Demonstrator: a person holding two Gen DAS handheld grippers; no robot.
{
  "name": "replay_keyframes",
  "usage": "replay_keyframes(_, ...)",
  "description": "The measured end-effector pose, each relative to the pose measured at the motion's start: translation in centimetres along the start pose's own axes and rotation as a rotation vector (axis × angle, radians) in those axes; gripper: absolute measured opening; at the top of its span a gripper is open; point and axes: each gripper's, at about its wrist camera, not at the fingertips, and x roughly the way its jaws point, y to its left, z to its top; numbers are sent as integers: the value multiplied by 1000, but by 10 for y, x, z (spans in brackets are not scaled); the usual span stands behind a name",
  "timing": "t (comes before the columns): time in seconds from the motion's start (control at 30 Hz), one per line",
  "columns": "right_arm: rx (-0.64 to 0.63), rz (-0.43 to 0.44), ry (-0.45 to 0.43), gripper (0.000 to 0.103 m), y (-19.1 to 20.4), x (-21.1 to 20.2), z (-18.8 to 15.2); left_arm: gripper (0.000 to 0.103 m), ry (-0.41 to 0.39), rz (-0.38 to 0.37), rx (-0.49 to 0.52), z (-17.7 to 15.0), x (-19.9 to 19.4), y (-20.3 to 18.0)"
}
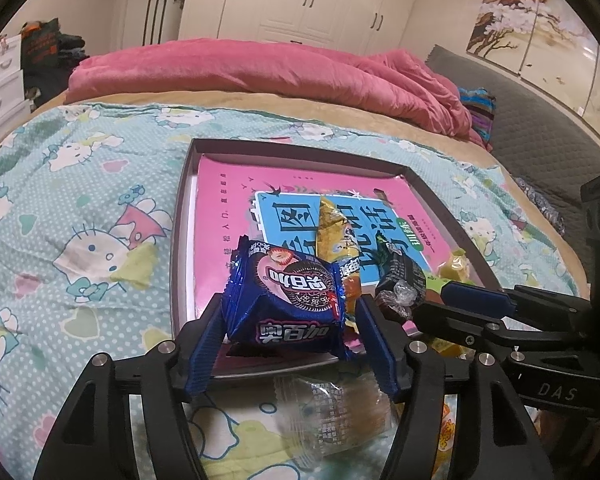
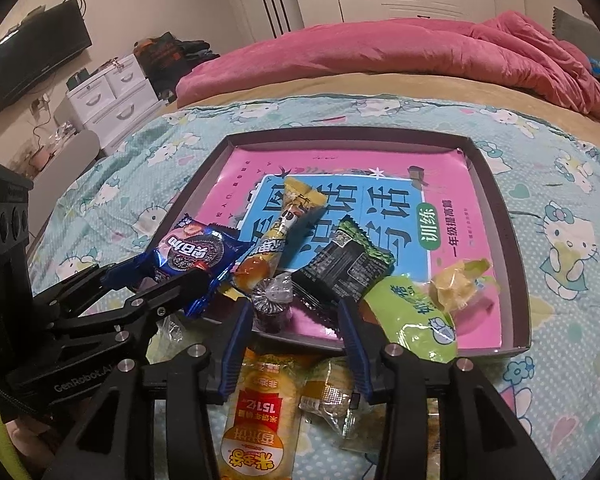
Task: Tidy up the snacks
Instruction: 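Lower the blue cookie pack into the tray with the left gripper while the right releases the brown snack, then withdraw both grippers from the tray toward the snacks beside it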
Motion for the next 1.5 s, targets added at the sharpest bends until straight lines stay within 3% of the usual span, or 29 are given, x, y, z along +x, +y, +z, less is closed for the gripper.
replay_keyframes(0.63,24,-34,-49,50,-10,-15,3,76,-16,-24,-2,4,-12,-3)
replay_keyframes(0.77,31,-40,-79,57,-14,-23,4,77,-35,-41,-3,4,-22,-4)
replay_keyframes(1.5,75,-73,-162,59,-39,-64,4,79,-113,-45,-52,6,-66,-6)
